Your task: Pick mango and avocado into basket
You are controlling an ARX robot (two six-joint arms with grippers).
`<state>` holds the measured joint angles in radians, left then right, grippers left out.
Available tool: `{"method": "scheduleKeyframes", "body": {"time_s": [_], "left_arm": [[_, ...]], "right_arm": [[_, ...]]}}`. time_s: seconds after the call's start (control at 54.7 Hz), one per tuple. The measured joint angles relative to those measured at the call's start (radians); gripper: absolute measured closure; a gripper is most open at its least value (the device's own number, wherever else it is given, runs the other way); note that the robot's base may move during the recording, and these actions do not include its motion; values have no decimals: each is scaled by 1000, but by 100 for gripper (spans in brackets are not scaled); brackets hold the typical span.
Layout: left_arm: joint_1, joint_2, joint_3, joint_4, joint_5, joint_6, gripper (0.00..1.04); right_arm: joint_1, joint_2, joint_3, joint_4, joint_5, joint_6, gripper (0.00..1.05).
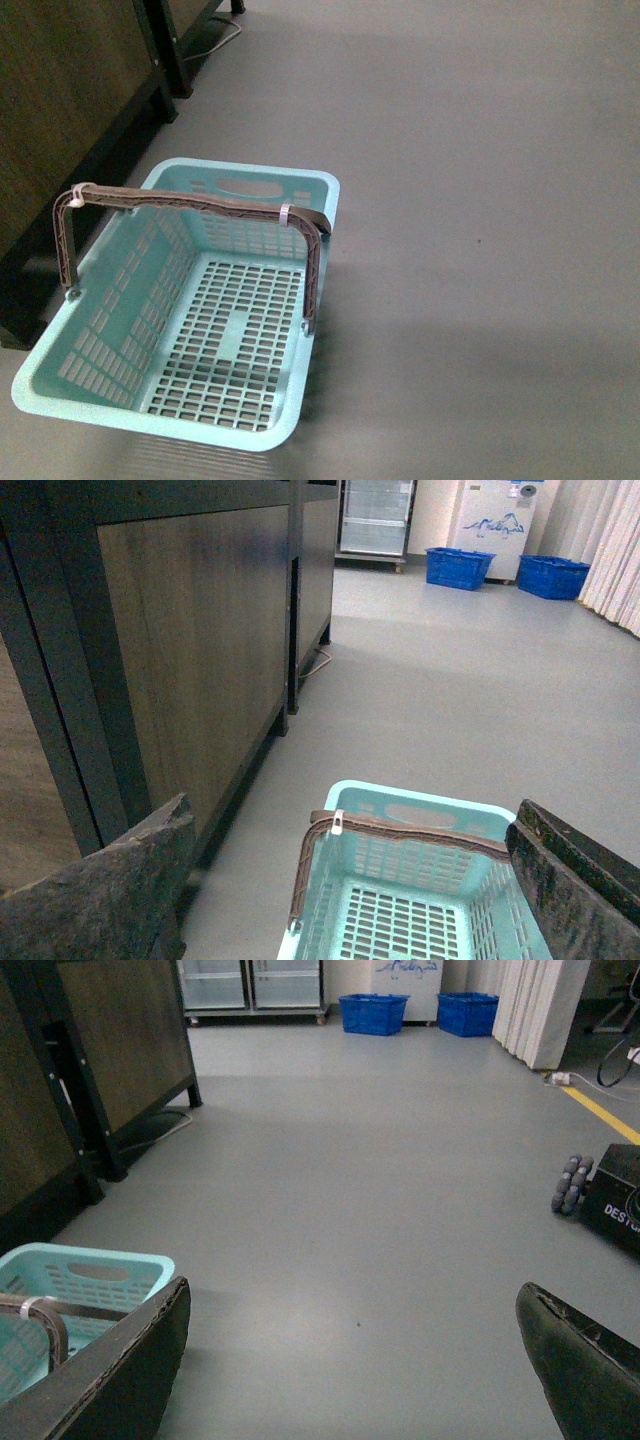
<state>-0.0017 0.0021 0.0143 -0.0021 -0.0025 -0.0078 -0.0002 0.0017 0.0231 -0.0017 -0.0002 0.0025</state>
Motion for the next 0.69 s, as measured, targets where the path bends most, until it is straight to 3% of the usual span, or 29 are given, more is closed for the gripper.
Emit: {"method": "scheduleKeyframes", "body": {"time_s": [0.695], "left_arm": [[0,0,0,0,0,0,9]], "right_arm": [[0,0,0,0,0,0,9]]}}
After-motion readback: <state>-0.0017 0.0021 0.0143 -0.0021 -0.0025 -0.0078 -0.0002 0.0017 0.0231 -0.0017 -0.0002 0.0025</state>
